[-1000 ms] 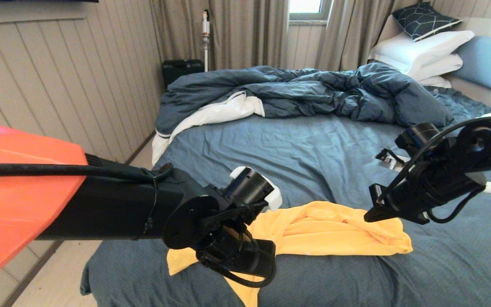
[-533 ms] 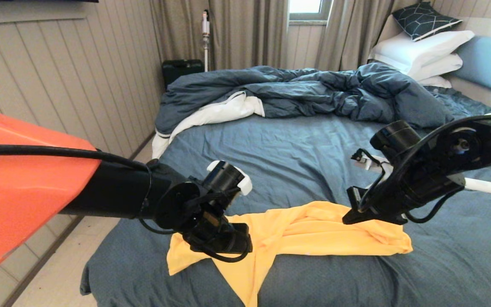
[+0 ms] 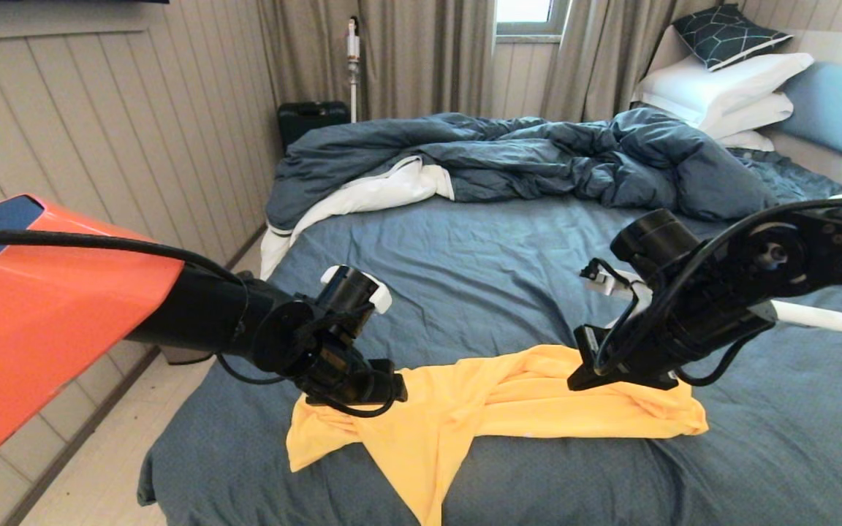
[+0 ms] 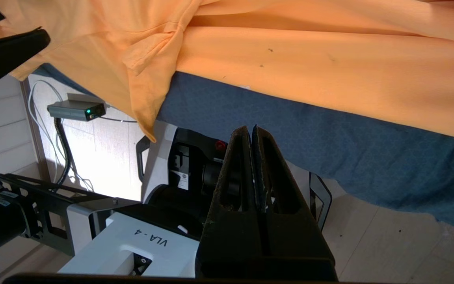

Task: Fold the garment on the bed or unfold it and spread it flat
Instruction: Fold the yellow T-shirt

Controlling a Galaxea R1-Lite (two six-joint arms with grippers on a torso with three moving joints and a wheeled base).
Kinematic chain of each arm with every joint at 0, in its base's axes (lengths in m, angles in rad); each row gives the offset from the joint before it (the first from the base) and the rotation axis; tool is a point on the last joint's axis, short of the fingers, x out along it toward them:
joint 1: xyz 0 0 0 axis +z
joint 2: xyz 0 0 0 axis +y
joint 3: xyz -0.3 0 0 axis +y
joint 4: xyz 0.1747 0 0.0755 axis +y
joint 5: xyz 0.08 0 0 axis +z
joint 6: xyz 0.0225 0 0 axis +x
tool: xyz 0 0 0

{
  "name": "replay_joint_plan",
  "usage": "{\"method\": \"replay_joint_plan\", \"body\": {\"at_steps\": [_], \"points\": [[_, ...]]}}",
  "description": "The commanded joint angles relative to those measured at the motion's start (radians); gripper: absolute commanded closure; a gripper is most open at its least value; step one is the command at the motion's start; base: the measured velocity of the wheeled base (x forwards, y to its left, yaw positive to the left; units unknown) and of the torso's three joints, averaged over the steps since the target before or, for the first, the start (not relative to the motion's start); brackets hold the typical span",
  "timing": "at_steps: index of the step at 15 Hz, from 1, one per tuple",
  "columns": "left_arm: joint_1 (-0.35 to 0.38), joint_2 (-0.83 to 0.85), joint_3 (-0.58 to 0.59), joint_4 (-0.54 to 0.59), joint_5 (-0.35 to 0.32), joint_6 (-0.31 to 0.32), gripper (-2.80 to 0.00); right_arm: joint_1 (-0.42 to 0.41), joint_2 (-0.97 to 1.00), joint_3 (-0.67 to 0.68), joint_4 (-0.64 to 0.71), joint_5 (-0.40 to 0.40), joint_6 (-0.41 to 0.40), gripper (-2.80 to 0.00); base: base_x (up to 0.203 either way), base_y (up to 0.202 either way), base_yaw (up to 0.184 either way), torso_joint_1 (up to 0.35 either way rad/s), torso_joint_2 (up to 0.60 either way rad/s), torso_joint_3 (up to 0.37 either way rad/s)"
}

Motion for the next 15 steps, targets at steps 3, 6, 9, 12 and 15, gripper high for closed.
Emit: {"method": "replay_joint_plan", "body": {"at_steps": [3, 6, 9, 12, 15], "points": [[0.021, 0.001, 0.007, 0.003, 0.000, -0.001, -2.80, 0.001, 0.015, 0.001, 0.003, 0.002, 0.002, 0.00, 0.000, 0.000, 0.000, 0.000, 0.00, 0.000], [0.031, 0.010, 0.009, 0.001, -0.001, -0.001, -2.80, 0.006, 0.032, 0.001, 0.001, 0.002, 0.003, 0.00, 0.000, 0.000, 0.000, 0.000, 0.00, 0.000], [0.044, 0.019, 0.007, 0.000, -0.008, -0.002, -2.80, 0.009, 0.044, -0.008, 0.001, 0.002, 0.003, 0.00, 0.000, 0.000, 0.000, 0.000, 0.00, 0.000], [0.041, 0.045, -0.016, -0.006, -0.012, -0.004, -2.80, 0.002, 0.054, -0.010, 0.001, 0.002, 0.003, 0.00, 0.000, 0.000, 0.000, 0.000, 0.00, 0.000], [0.040, 0.080, -0.042, -0.006, -0.012, -0.003, 0.00, -0.004, 0.062, -0.011, 0.001, 0.002, 0.002, 0.00, 0.000, 0.000, 0.000, 0.000, 0.00, 0.000]]}}
